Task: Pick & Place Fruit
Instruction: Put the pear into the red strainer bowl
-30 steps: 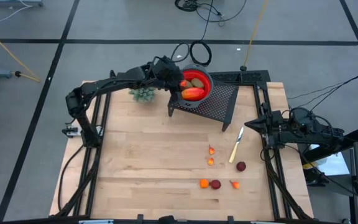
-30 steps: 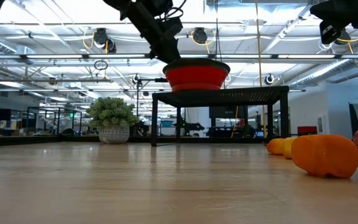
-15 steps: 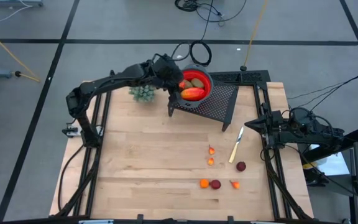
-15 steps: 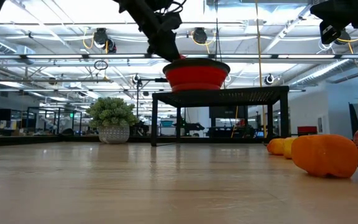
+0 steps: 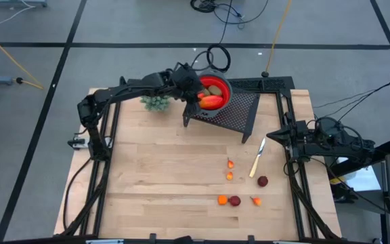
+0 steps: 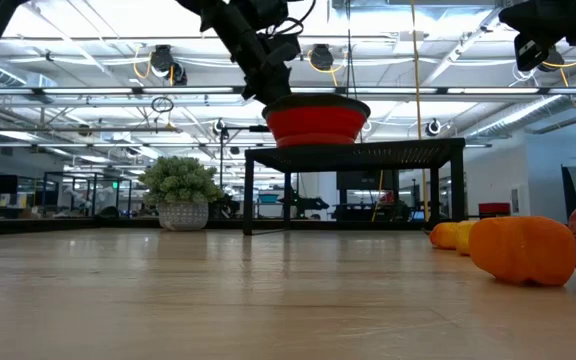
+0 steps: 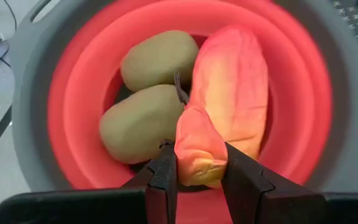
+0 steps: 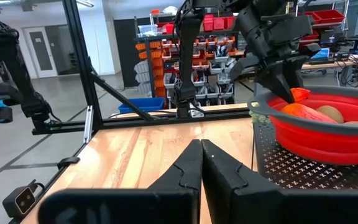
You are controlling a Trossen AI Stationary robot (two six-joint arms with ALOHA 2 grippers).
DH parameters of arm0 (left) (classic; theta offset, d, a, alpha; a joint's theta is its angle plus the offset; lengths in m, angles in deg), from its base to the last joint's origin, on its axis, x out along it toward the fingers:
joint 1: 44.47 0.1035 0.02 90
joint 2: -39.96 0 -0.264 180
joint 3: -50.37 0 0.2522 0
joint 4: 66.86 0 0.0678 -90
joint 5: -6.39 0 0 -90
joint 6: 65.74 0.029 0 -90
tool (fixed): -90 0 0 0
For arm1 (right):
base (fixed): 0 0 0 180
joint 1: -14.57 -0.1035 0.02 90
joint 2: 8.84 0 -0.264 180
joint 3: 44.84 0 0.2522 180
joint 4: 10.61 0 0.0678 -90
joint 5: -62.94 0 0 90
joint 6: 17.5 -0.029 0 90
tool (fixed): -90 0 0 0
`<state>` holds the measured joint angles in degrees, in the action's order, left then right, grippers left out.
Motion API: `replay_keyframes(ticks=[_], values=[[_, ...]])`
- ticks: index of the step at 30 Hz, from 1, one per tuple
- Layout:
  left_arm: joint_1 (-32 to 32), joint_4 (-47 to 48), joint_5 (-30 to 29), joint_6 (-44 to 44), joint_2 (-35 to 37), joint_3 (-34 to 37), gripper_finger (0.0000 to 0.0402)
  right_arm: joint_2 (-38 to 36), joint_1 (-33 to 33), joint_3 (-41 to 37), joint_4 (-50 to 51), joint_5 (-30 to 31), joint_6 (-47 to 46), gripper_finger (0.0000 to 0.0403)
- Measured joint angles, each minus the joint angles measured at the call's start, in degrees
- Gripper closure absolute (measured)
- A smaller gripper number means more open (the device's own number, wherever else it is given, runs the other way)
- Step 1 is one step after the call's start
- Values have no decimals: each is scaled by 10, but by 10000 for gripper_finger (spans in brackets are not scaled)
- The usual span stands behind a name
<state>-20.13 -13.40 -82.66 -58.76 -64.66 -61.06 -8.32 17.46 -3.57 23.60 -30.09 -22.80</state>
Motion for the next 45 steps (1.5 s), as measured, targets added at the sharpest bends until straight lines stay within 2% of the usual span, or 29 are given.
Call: replay_keyframes(ticks=[17,27,33,38,45], values=[[1,0,-25,-7,0,0,307,0,0,0,0,0,0,403],[1,-2,-25,-8,0,0,221,0,0,0,0,0,0,403],[-3,16,-26,-14,11,-32,198,0,0,0,0,0,0,403],[-35,41,-25,-34,36,-87,210,0,0,0,-3,0,-30,403],[-90,35,-25,-56,74,-89,278,0,0,0,-15,-1,-60,403]])
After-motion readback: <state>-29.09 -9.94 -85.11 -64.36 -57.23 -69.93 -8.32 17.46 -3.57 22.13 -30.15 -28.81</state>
